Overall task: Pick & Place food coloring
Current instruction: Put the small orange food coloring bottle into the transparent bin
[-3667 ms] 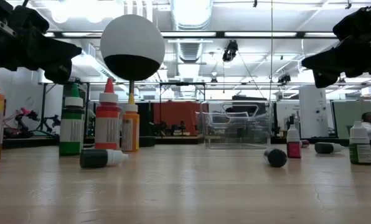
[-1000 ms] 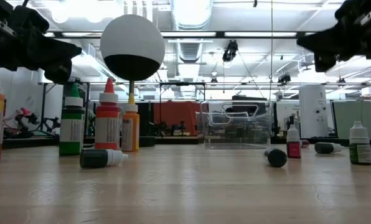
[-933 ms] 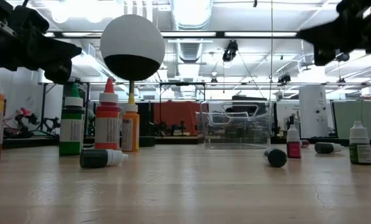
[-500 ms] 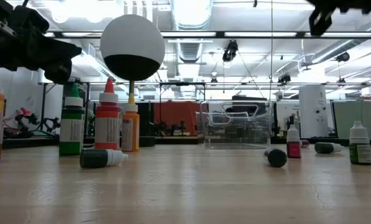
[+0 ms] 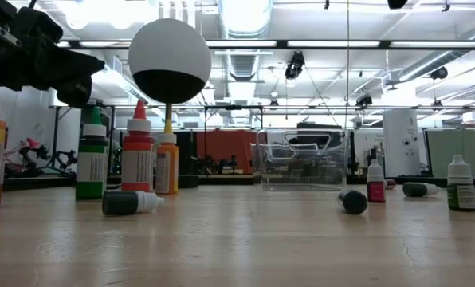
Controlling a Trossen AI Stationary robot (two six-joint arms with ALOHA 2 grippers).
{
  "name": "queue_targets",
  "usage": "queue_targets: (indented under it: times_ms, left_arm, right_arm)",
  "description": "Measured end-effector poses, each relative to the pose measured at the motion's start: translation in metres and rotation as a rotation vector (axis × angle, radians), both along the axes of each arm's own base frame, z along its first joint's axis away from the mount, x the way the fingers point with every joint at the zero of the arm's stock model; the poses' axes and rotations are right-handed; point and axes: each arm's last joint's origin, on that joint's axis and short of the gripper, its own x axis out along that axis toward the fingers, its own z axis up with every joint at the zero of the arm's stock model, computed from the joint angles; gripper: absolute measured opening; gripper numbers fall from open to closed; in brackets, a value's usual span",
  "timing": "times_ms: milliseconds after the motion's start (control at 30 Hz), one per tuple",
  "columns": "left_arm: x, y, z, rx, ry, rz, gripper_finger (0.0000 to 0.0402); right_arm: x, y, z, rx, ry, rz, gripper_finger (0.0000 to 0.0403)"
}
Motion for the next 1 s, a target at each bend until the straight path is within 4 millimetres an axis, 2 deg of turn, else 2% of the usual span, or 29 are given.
queue_targets:
  times_ms: [267,433,633,833,1000]
  left_arm:
    - [0.000,0.000,0.000,0.000,0.000,0.000,0.0000]
    - [0.000,0.000,0.000,0.000,0.000,0.000,0.0000]
    - [0.000,0.000,0.000,0.000,0.000,0.000,0.0000]
    - [0.000,0.000,0.000,0.000,0.000,0.000,0.0000]
    - [0.000,0.000,0.000,0.000,0.000,0.000,0.0000]
  right_arm:
    - [0.004,-0.002,0.035,-0.171,0.128,-0.045,0.0009]
    - [0.009,-0.003,0.048,-0.253,0.235,-0.059,0.0018]
    - [0.019,-0.005,0.056,-0.313,0.347,-0.137,0.0078]
    - [0.020,-0.008,0.056,-0.409,0.477,-0.200,0.0144]
    - [0.024,-0.011,0.054,-0.439,0.605,-0.213,0.0177]
